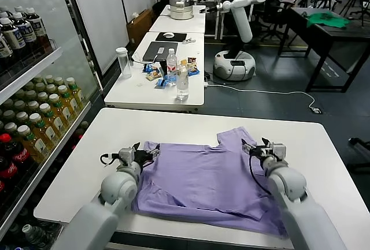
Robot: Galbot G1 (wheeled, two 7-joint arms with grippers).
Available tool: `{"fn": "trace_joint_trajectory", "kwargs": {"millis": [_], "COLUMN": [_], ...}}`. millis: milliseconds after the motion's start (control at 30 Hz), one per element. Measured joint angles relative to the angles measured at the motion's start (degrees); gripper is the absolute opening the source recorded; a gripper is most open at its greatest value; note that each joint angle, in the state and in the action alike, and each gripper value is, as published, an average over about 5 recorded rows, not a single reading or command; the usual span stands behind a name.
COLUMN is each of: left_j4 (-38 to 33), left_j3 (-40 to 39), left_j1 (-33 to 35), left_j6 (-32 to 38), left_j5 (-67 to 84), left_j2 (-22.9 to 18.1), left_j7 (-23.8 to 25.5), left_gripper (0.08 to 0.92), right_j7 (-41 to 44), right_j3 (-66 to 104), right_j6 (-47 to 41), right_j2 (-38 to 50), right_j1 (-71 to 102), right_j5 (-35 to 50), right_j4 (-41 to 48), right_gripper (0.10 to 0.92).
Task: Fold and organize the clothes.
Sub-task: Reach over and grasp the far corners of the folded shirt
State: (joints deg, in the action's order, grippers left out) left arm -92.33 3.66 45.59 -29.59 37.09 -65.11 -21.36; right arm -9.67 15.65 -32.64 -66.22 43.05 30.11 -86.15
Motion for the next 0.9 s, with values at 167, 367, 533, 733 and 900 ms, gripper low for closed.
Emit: {"fn": "trace_joint_trajectory", "kwargs": {"millis": [167, 367, 533, 733, 900], "left_j4": [5.0, 7.9, 8.3, 8.3, 8.1], "left_j3": [-1.8, -2.9, -3.1, -3.2, -3.0], "left_j1": [-3.8, -5.5, -5.7, -5.3, -4.8], "left_j6": [-0.3, -1.5, -2.4, -2.6, -2.6], "left_j5": [0.1, 1.2, 2.0, 2.9, 3.6], "left_j2": [-0.8, -1.1, -0.7, -0.4, -0.1], "left_j7": [0.1, 0.2, 0.2, 0.3, 0.6], "left_gripper": [0.823, 0.823, 0.823, 0.766, 0.620], "right_j7": [0.4, 1.2, 1.8, 2.3, 2.9], "right_j3": [-1.8, -3.6, -4.6, -5.1, -5.3], "right_j6": [-0.2, -0.3, -0.4, -0.5, -0.5], "right_j2": [-1.0, -2.0, -2.4, -2.5, -2.3], "right_j1": [-4.9, -8.7, -10.2, -10.8, -10.5], "right_j5": [0.6, 1.3, 2.0, 3.0, 3.8], "right_j4": [6.2, 11.3, 14.1, 15.7, 15.7], "right_gripper": [0.823, 0.823, 0.772, 0.604, 0.457]}}
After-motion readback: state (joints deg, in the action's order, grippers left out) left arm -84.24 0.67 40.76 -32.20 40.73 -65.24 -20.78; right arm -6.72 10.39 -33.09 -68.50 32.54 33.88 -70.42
